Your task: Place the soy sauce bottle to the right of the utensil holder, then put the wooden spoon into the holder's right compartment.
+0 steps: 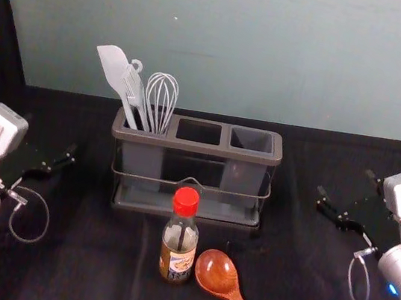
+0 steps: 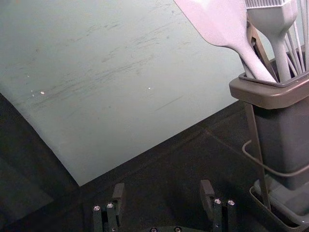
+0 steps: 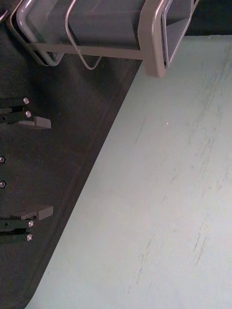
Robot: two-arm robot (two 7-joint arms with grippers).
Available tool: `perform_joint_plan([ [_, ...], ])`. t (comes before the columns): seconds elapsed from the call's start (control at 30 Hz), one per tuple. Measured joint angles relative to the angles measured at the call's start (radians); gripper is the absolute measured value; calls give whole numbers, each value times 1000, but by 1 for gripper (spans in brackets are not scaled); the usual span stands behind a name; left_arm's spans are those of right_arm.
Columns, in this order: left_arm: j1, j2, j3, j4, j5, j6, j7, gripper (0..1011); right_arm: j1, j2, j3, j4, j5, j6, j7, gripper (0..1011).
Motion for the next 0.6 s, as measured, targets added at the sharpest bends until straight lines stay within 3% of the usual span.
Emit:
perform_joint_plan([
  [0.5,0,0,0,0,0,0,0,1012,-1,0,1,-2,0,0,0,1002],
  [0.6,0,0,0,0,0,0,0,1011,-32,16,18,-52,-6,-13,-9,1003],
])
